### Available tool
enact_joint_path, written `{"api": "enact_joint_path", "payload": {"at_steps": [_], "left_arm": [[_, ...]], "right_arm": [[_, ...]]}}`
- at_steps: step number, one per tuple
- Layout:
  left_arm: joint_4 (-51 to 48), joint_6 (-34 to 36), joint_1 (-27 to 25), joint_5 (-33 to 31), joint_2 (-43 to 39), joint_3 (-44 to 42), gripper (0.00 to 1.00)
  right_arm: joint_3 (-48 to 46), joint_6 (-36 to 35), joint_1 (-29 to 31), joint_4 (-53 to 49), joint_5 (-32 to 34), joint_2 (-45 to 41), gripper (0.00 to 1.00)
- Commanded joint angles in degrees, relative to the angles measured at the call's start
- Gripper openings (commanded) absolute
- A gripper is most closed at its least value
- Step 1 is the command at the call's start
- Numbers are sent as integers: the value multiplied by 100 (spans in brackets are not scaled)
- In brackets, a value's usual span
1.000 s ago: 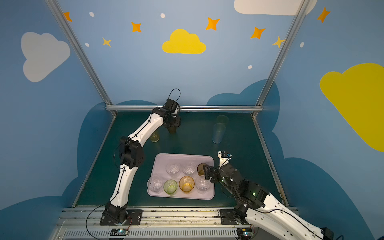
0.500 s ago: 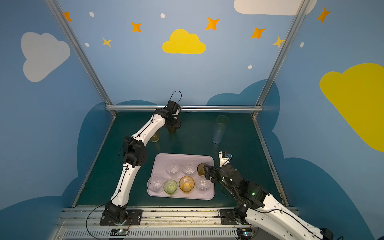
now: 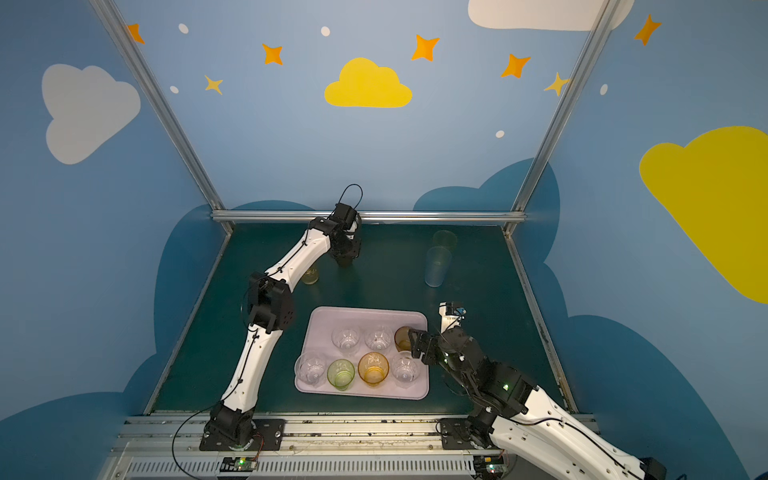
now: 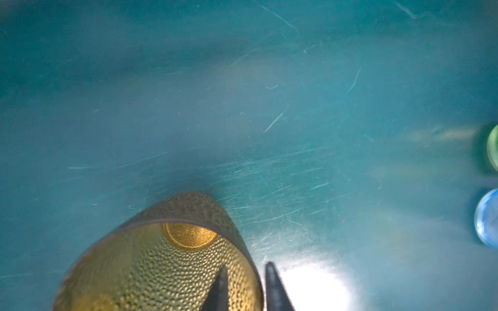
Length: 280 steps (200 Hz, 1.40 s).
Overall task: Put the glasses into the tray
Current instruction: 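Lower the left gripper and close it on the brown textured glass, then lift the brown textured glass and carry it toward the tray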
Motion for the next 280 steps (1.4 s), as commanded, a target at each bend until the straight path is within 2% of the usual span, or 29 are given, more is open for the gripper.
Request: {"api": "enact_joint_path", "payload": {"at_steps": [1, 29, 52, 170, 214, 280], "left_arm": [[-159, 99, 18, -108, 82, 148, 18], [-240, 125, 15, -158, 65, 148, 13], [-283, 83, 13, -171, 30, 148, 4], [-540, -413, -57, 173, -398, -89, 4], [-351, -554, -202, 162, -985, -717, 4], [311, -797, -420, 100, -2342, -2380, 4]], "right_arm": [[-62, 78, -40, 2, 89, 62, 88], [-92, 132, -63, 68, 98, 126, 88], [-113, 141, -81, 125, 77, 161, 88], [-188, 271, -177, 52, -189, -87, 87], [-143, 372, -185, -245, -309, -332, 88], [-154, 549, -186, -457, -483, -504, 88]]}}
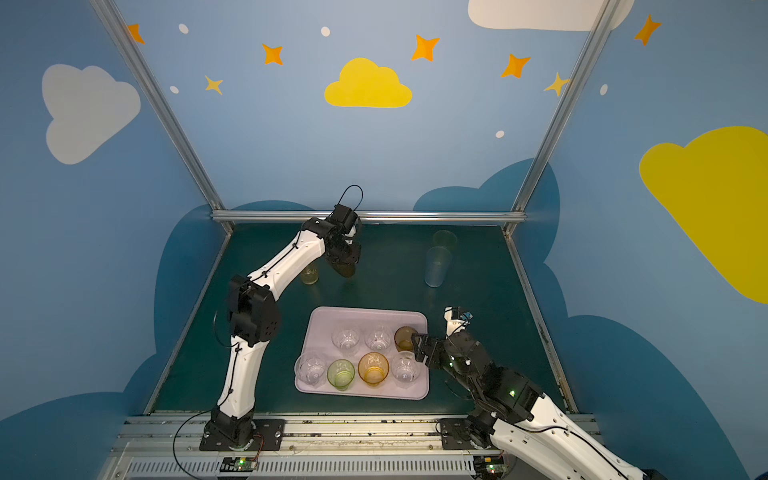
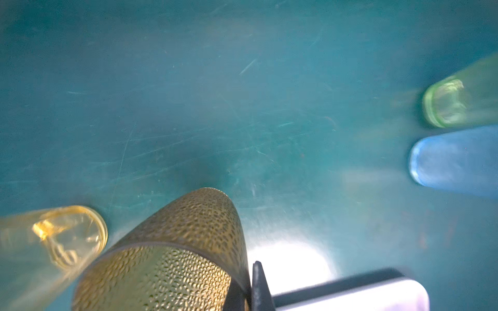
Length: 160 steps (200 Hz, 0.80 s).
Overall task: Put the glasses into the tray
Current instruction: 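Lift the brown textured glass and carry it toward the tray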
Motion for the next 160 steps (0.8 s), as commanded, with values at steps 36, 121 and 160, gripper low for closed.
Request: {"api": "enact_joint_path", "payload": {"at_steps": [36, 121, 160], "left_arm": [[461, -271, -276, -217, -1127, -1163, 4], [553, -518, -787, -825, -2497, -2256, 4], [607, -584, -987, -1071, -3135, -2750, 4]], "right_arm": [[32, 112, -27, -263, -188, -42, 88], [43, 106, -26, -237, -454, -74, 88], [0, 171, -27, -161, -598, -67, 88]]}}
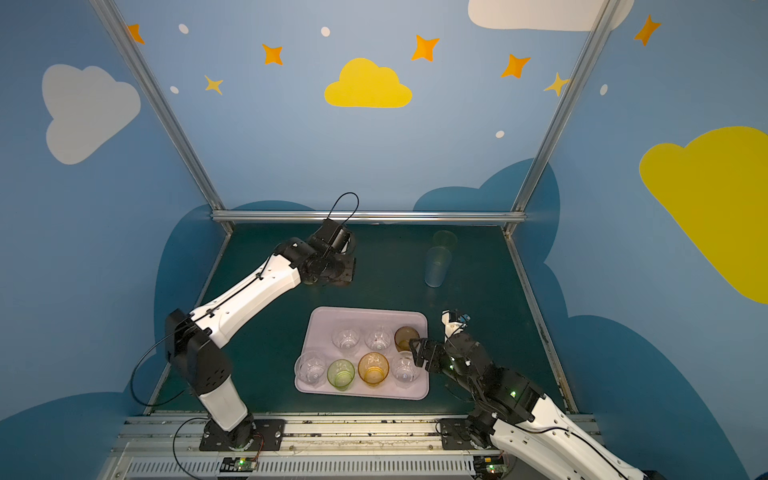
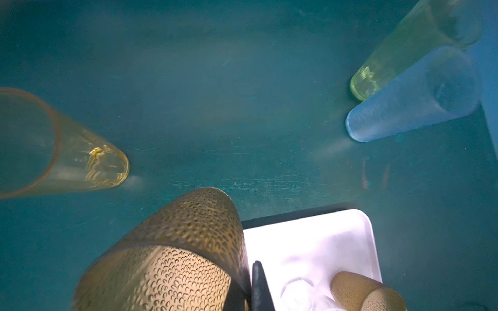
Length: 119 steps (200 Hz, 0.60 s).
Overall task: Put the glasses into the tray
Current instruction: 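Lift the brown textured glass and carry it toward the tray, then lower the brown textured glass onto the tray corner nearest the left arm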
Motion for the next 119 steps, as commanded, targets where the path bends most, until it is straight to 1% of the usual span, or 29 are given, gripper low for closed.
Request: {"api": "enact_joint_path", "payload": {"at_steps": [1, 52, 95, 119], "left_arm": [[60, -81, -82, -308, -372, -210, 4], [-172, -156, -229, -545, -1053, -665, 4], [-310, -67, -258, -637, -1715, -1400, 4], [-718, -48, -260, -1058, -1974, -1663, 4]], "right_arm": [[-2, 62, -25, 9, -143, -47, 88], [-23, 133, -20, 211, -431, -82, 87], [-23, 159, -33, 274, -557, -237, 88], [-90, 194, -32, 279, -600, -365, 88]]}}
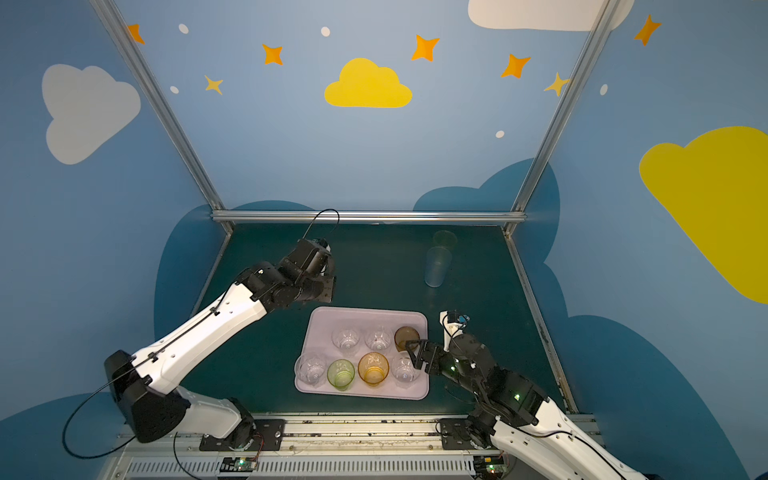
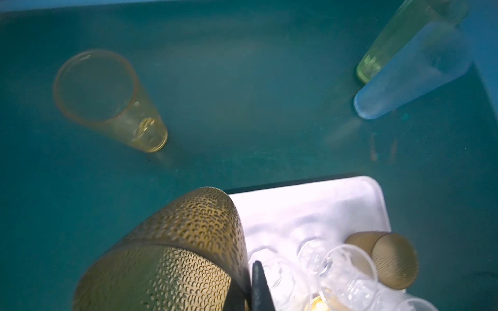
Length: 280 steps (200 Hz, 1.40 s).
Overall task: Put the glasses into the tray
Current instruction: 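Lower the brown textured glass onto the tray corner nearest the left arm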
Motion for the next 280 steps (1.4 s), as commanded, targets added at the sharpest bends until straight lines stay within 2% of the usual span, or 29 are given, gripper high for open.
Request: {"api": "enact_joint_path", "payload": {"at_steps": [1, 54, 123, 176, 280], "left_arm": [[-456, 59, -19, -513, -265, -195, 4], [-413, -194, -26, -498, -851, -983, 4], [-445, -423, -4, -301, -982, -1412, 4], [-161, -568, -20, 465, -696, -1537, 4], [134, -549, -40, 854, -189, -1774, 4]], "right_arm": [[-97, 56, -28, 106, -81, -146, 88], [-72, 13, -29, 127, -52, -145, 88], [-123, 81, -28, 163, -20, -52, 88], [-172, 127, -28, 162, -27, -35, 88], [-277, 188, -28, 153, 77, -44, 88]]}}
